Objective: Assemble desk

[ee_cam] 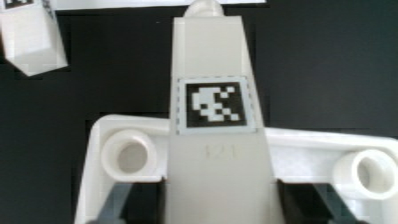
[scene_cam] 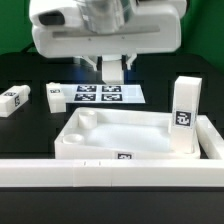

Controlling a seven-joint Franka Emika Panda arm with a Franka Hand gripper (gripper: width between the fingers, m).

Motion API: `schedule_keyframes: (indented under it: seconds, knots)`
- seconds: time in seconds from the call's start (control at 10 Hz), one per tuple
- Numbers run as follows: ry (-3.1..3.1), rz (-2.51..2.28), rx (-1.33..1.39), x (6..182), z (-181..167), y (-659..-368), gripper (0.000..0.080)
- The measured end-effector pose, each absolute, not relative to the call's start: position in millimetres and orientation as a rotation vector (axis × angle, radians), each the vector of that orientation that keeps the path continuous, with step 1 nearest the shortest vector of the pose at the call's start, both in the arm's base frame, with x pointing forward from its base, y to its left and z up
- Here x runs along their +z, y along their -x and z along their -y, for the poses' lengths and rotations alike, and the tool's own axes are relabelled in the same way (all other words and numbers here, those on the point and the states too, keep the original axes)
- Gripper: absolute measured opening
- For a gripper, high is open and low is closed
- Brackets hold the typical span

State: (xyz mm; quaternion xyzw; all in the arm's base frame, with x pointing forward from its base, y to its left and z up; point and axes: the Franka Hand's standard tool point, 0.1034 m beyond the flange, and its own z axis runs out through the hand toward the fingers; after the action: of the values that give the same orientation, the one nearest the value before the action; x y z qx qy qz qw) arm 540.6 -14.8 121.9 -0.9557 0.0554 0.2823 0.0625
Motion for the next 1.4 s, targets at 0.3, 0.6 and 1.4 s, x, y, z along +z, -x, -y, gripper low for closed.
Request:
schedule_keyframes:
  seconds: [0.3, 0.6, 1.4]
  knots:
    - [2.985, -0.17, 0.533, 119.7, 12.7, -555.9, 0.0291]
    - [3.035, -0.167, 0.248, 136.7, 18.9, -565.0, 0.0291]
    - [3.092, -0.159, -0.247, 156.5, 44.0, -616.4, 0.0291]
